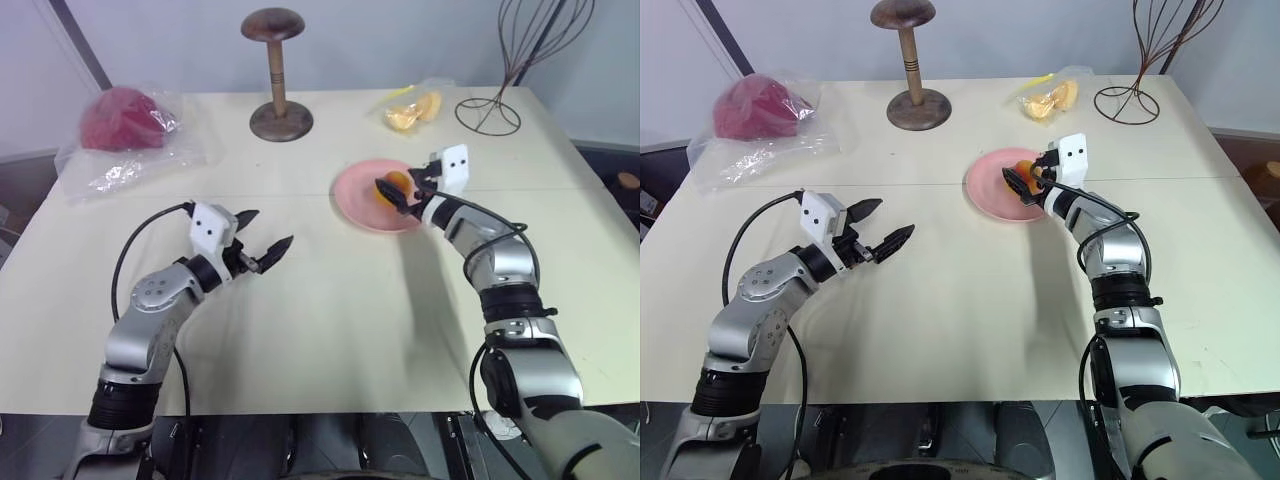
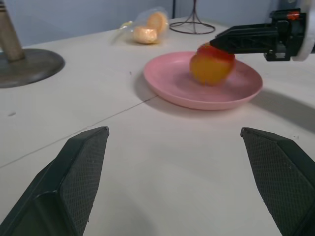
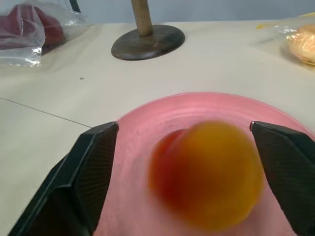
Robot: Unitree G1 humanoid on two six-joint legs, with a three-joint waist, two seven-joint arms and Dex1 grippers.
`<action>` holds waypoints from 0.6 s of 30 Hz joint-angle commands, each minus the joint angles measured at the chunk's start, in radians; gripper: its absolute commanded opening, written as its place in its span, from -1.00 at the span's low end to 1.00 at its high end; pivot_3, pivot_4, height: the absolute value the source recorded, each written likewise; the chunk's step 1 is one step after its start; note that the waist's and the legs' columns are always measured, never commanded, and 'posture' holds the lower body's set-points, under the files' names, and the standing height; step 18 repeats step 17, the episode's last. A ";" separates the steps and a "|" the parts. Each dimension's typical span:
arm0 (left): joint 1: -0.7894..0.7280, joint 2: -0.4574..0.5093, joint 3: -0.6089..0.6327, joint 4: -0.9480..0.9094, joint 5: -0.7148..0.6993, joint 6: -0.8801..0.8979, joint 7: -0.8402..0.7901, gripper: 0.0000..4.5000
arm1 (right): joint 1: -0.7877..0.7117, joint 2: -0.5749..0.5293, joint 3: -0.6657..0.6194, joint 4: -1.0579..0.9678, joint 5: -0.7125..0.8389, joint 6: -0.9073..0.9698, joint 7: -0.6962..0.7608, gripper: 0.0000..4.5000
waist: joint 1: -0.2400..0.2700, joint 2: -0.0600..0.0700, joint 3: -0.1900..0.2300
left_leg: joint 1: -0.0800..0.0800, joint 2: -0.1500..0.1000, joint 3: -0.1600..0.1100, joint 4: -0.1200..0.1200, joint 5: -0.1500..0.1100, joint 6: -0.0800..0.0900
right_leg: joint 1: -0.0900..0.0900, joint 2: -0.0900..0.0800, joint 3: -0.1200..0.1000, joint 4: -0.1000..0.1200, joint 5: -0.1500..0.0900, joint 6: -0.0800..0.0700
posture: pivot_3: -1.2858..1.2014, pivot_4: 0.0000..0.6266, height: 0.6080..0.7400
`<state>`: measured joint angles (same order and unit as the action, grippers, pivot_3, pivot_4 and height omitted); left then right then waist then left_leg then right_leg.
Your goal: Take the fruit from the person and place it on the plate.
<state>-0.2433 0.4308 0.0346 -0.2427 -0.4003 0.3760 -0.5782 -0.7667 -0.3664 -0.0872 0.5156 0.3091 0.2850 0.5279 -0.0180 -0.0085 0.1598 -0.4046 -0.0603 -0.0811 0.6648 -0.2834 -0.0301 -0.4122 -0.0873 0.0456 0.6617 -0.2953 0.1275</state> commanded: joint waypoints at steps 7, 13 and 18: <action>0.024 0.007 0.062 -0.039 0.023 -0.053 0.052 1.00 | -0.062 -0.078 -0.137 -0.107 0.038 -0.058 -0.028 0.99 | 0.003 0.000 0.000 | 0.000 0.000 0.000 0.000 0.000 0.000 | 0.000 0.000 0.000 0.000 0.000 0.000 | 0.03 -0.52 1.00; 0.042 -0.004 0.131 -0.003 0.037 -0.072 0.117 1.00 | 0.040 -0.213 -0.207 -0.175 0.034 -0.058 -0.012 0.99 | 0.006 0.000 0.000 | -0.002 0.000 0.000 0.000 0.000 0.000 | 0.000 -0.001 0.000 -0.001 0.000 0.000 | 0.03 -0.52 1.00; 0.047 -0.029 0.152 0.002 0.023 -0.084 0.132 1.00 | 0.134 -0.234 -0.242 -0.185 0.018 -0.103 -0.015 0.99 | 0.002 0.000 0.000 | -0.001 0.000 0.000 0.000 0.000 0.000 | -0.001 0.000 0.000 0.000 0.000 0.000 | 0.03 -0.52 1.00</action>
